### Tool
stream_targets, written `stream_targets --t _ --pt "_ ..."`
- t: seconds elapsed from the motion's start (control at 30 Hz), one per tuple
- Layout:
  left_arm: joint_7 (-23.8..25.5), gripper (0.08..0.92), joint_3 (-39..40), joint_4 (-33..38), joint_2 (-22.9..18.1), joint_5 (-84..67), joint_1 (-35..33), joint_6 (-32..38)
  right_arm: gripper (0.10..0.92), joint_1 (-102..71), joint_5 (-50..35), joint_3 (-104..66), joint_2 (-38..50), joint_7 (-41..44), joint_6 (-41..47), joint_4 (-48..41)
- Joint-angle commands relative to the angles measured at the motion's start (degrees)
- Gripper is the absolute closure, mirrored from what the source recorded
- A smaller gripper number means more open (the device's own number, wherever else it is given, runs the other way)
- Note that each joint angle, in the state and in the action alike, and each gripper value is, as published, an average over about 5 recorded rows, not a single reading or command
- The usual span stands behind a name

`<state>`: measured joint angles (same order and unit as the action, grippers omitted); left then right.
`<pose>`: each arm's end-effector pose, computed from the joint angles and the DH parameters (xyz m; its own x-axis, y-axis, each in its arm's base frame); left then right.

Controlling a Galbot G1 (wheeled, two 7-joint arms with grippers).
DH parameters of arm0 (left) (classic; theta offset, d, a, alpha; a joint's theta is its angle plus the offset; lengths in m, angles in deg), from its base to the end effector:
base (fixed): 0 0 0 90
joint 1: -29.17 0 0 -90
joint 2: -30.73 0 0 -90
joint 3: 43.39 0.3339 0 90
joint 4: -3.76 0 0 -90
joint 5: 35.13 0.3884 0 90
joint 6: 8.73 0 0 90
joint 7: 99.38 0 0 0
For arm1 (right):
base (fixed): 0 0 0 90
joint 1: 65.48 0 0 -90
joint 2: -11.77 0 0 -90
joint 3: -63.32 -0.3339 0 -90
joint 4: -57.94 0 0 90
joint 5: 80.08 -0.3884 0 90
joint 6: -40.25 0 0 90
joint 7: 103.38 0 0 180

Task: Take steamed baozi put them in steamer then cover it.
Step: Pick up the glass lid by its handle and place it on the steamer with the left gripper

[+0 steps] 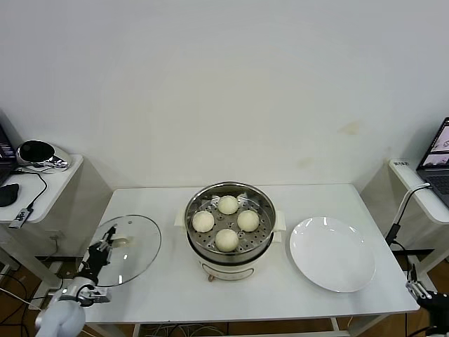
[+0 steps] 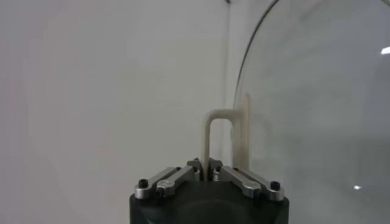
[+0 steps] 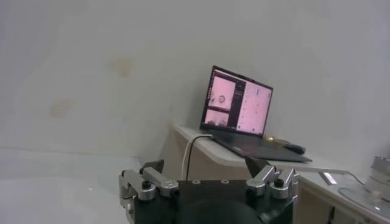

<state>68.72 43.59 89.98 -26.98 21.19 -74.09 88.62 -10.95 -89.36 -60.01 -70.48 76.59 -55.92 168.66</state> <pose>0.3095 0.2093 -0.3740 -0.9980 0.0419 0.0478 0.0494 0.0364 0.9981 0.1498 -0.2243 -0.3128 -0.8980 0.4398 0.0076 0.4230 0.8682 -0.2593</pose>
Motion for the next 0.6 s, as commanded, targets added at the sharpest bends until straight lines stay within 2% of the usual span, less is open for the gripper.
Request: stream_targets --t 0.03,0.23,0.37,0.47,0.6 --pt "7.3 0.857 -8.8 24.1 5.1 -4.4 -8.8 -10.6 0.203 -0.1 0.5 1.5 -0.1 0.2 -0.3 0.1" --pt "10.3 0.857 -5.0 29.7 10.0 -6.0 -5.1 -12.2 0.203 -0.5 1.3 2.3 -0.1 0.4 -0.9 0.5" --pt "11.5 0.857 2.3 31.8 12.3 -5.8 -0.9 -14.1 0.203 -0.7 2.5 3.4 -0.4 0.5 -1.4 0.7" --pt "13.4 0.857 11.4 33.7 12.1 -4.7 3.8 -17.2 0.203 -0.4 4.1 4.3 -1.2 0.4 -1.7 0.6" --pt "16.7 0.857 23.6 34.3 8.5 -2.2 11.6 -21.8 0.203 0.2 6.5 5.2 -2.7 0.2 -1.8 0.4"
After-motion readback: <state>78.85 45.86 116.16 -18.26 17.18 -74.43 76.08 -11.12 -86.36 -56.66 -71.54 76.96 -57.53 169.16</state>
